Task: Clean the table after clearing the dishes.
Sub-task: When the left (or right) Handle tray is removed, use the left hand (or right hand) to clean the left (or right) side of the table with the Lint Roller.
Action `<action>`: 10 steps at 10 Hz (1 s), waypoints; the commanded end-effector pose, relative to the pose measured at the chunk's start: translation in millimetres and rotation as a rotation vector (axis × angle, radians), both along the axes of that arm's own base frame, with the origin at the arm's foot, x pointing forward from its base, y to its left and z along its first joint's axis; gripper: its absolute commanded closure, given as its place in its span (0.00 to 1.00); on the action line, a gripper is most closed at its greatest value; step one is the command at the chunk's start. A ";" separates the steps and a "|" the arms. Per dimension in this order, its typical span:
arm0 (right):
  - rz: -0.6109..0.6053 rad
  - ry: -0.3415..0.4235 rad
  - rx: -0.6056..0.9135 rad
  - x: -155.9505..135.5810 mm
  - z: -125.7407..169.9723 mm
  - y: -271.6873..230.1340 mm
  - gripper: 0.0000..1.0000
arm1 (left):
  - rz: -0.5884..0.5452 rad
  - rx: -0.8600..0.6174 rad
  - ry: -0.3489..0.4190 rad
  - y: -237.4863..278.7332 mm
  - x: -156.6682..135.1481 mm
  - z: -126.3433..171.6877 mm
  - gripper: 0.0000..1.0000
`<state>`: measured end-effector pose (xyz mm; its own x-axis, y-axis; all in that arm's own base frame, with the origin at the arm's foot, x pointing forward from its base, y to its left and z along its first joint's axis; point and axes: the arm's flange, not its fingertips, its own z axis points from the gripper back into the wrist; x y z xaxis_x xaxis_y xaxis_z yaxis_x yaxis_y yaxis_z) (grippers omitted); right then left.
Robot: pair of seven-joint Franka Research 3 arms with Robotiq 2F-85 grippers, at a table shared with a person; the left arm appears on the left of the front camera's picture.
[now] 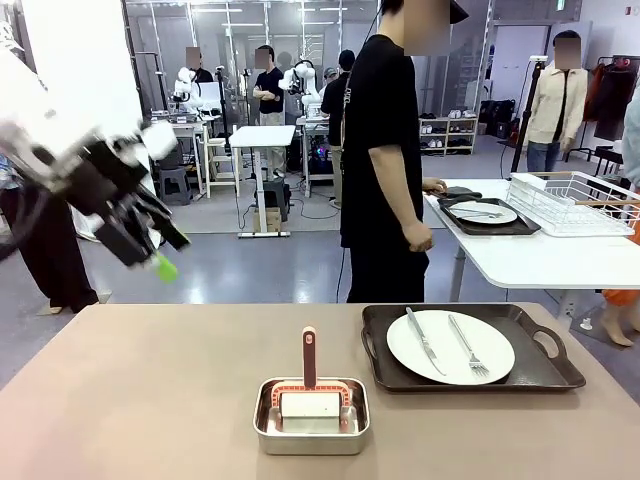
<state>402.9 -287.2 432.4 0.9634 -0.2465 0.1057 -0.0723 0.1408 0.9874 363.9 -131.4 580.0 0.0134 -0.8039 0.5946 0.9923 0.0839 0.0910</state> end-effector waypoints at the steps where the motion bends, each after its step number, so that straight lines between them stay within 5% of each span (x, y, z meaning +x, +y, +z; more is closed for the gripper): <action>1: 0.000 -0.007 0.000 -1.9 3.8 0.0 0.00 | -0.051 0.069 -0.038 -25.5 -18.9 -27.3 0.00; 2: 0.000 -0.007 0.000 -1.9 3.8 0.0 0.00 | -0.074 0.112 -0.065 -37.5 -24.3 -39.7 0.00; 4: 0.000 -0.007 0.000 -1.9 3.8 0.0 0.00 | -0.003 0.020 0.085 -33.8 -17.0 -32.2 0.00; 5: 0.000 -0.007 0.000 -1.9 3.8 0.0 0.00 | -0.096 0.086 -0.009 -48.1 -27.7 -45.4 0.00; 10: 0.000 -0.007 0.000 -1.9 3.8 0.0 0.00 | -0.096 0.086 -0.009 -48.1 -27.7 -45.4 0.00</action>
<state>402.9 -287.3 432.4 0.9633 -0.2467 0.1057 -0.0723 0.1408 0.9874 336.2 -181.3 534.4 -0.0627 -0.8467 0.5283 0.9966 -0.0244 0.0791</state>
